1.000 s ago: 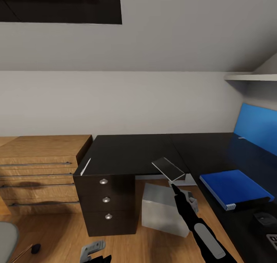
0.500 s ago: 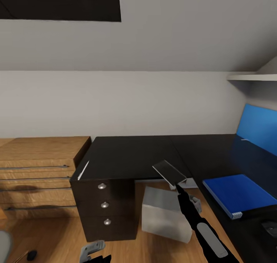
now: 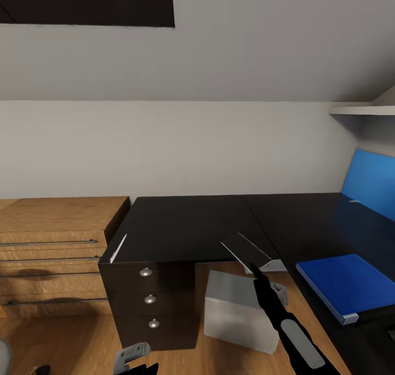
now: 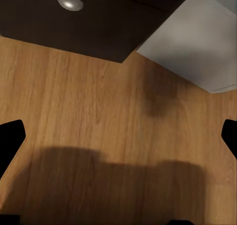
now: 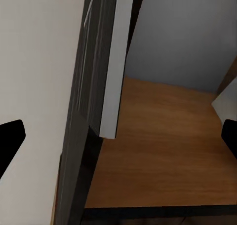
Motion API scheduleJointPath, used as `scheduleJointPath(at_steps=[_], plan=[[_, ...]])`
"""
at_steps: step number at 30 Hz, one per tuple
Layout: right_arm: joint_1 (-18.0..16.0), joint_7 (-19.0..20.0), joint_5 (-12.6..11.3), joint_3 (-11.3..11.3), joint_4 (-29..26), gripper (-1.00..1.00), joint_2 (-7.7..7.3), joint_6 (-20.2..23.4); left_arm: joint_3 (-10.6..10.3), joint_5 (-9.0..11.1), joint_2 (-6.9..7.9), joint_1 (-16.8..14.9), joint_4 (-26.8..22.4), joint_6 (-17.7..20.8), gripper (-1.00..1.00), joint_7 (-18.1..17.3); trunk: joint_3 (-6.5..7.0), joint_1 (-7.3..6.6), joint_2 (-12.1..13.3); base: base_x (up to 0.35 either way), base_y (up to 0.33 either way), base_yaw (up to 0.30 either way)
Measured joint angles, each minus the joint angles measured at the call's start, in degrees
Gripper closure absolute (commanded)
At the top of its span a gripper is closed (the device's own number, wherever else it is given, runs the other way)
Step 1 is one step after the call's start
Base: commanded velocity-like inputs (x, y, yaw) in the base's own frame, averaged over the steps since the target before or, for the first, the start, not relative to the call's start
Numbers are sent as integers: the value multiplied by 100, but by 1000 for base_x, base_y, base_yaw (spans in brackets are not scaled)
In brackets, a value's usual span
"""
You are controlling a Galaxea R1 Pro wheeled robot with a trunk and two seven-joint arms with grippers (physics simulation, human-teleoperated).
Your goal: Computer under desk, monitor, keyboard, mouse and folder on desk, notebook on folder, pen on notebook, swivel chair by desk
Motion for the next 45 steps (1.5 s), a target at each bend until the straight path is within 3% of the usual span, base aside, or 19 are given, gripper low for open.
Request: scheduleJointPath(at_steps=[32,45], plan=[[0,0,0,-6,8,-100,-2,-2,-20,-9,-4,0,9,0,-100,8,0,1,0,64,24,0],[0,-3,0,-6,9,-100,-4,-2,-27,-11,-3,0,9,-163,-100,9,0,1,0,0,-26,0]])
